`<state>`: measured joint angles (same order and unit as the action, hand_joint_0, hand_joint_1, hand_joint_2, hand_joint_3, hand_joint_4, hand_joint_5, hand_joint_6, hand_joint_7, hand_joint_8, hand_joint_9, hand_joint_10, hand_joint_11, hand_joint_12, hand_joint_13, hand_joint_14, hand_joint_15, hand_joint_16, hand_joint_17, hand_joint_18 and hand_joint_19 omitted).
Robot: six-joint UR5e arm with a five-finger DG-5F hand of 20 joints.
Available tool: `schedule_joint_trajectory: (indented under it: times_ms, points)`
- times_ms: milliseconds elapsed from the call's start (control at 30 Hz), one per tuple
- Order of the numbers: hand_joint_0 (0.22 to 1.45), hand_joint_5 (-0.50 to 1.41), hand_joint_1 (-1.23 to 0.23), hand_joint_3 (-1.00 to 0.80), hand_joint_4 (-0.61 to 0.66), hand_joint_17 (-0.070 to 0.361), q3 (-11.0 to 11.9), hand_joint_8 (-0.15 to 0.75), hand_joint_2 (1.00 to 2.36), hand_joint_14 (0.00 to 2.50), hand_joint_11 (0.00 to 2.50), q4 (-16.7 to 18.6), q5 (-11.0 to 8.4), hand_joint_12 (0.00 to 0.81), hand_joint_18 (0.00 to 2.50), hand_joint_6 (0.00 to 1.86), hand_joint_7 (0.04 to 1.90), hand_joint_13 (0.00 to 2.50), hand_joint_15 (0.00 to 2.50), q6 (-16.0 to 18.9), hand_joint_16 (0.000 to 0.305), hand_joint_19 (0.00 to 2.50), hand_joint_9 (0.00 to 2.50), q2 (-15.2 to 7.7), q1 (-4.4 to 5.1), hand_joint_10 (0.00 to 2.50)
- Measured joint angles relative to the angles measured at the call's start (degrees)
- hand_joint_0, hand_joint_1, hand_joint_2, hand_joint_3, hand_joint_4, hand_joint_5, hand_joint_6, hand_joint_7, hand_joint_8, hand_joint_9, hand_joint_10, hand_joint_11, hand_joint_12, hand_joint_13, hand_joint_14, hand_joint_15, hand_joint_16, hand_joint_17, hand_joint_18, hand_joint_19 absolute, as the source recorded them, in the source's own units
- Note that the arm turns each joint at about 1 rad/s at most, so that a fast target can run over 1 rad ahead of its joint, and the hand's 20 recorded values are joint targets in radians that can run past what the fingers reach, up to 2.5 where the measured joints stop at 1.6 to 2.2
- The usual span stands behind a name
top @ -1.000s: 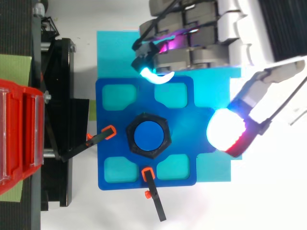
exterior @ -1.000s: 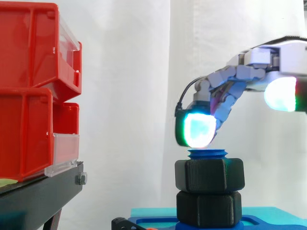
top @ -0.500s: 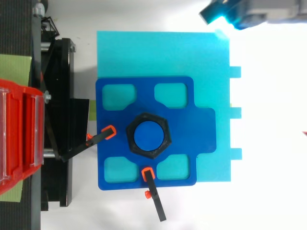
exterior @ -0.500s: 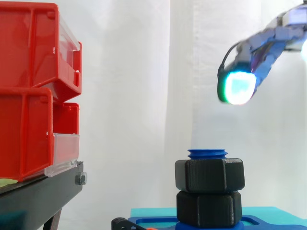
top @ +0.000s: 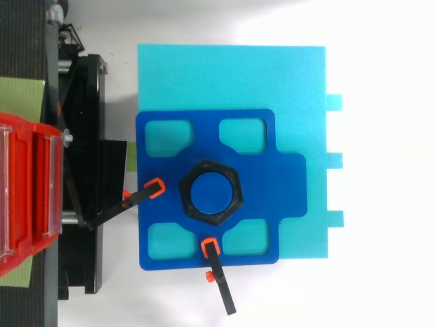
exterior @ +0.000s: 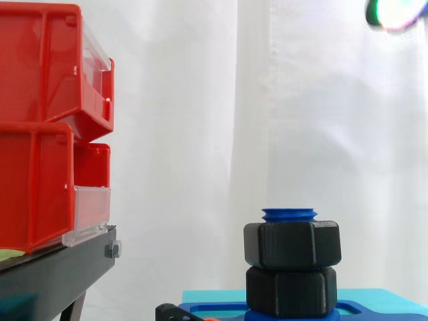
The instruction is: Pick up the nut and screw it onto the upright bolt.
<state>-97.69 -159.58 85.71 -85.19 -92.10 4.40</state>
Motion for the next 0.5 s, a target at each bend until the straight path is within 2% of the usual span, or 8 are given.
schedule_joint_trajectory:
  times_ms: [67, 167, 367, 500]
  points:
    - [0.50, -0.22, -0.31, -0.50, 0.10, 0.092, -3.2, 0.197, 1.00, 0.00, 0.00, 0.5, -3.21, 0.321, 0.12, 0.50, 0.68, 0.24, 0.00, 3.1, 0.041, 0.00, 0.36, 0.3, 0.33, 0.00]
    - [0.49, -0.23, -0.30, -0.50, 0.10, 0.095, -6.3, 0.194, 1.00, 0.00, 0.00, 1.7, -7.59, 0.330, 0.08, 0.50, 0.65, 0.21, 0.00, 7.7, 0.042, 0.00, 0.33, 0.5, 0.67, 0.00]
    - [0.47, -0.24, -0.26, -0.50, 0.09, 0.102, -9.8, 0.193, 1.00, 0.00, 0.00, 3.0, -14.37, 0.348, 0.00, 0.50, 0.63, 0.17, 0.00, 16.9, 0.045, 0.00, 0.26, 0.5, 1.31, 0.00]
    - [0.46, -0.25, -0.22, -0.50, 0.07, 0.102, -11.5, 0.194, 1.00, 0.00, 0.00, 2.9, -18.17, 0.349, 0.00, 0.50, 0.63, 0.13, 0.00, 22.9, 0.045, 0.00, 0.23, 0.5, 1.86, 0.00]
